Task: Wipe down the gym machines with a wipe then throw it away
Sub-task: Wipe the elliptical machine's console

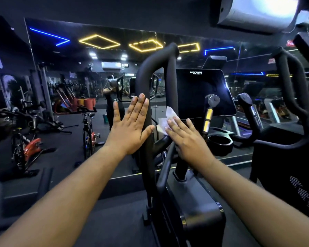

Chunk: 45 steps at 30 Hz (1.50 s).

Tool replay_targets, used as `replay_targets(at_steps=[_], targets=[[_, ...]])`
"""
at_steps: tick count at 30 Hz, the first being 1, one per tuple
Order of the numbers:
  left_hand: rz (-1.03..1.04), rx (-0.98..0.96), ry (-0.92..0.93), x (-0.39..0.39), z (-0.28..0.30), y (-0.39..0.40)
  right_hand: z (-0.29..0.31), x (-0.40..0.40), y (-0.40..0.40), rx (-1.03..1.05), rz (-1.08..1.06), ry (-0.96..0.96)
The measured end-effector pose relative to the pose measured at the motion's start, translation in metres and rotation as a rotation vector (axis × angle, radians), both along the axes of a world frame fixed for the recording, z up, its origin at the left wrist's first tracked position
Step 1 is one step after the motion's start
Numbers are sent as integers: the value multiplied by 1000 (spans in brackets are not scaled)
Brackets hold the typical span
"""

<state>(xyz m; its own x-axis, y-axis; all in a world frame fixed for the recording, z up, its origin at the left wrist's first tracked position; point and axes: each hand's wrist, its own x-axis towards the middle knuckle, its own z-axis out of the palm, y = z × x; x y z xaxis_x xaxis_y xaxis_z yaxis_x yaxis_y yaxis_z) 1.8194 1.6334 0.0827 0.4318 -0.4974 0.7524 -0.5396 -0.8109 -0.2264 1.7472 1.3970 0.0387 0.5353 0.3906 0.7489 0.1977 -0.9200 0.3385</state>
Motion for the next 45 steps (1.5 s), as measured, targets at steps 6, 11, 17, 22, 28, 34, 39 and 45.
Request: replay_targets(at_steps=[6,11,17,22,28,34,39,45], targets=[[38,86,-43,-3,6,11,-73,-17,58,86,98,-57],[49,116,-62,-3,9,14,-34,-3,18,17,-251,-67],[21,67,-129,-1,3,8,-75,-11,39,-22,-181,99],[27,77,-137,4,10,-2,-20,8,32,381,-101,173],[11,25,-145,7,9,-9,6,14,45,821,197,127],[-10,-3,-139,11,6,-14,16,19,41,913,304,165],[9,-4,-171,10,6,-12,93,46,34,833,329,129],[14,-20,-216,12,3,-12,33,38,12,553,316,-103]])
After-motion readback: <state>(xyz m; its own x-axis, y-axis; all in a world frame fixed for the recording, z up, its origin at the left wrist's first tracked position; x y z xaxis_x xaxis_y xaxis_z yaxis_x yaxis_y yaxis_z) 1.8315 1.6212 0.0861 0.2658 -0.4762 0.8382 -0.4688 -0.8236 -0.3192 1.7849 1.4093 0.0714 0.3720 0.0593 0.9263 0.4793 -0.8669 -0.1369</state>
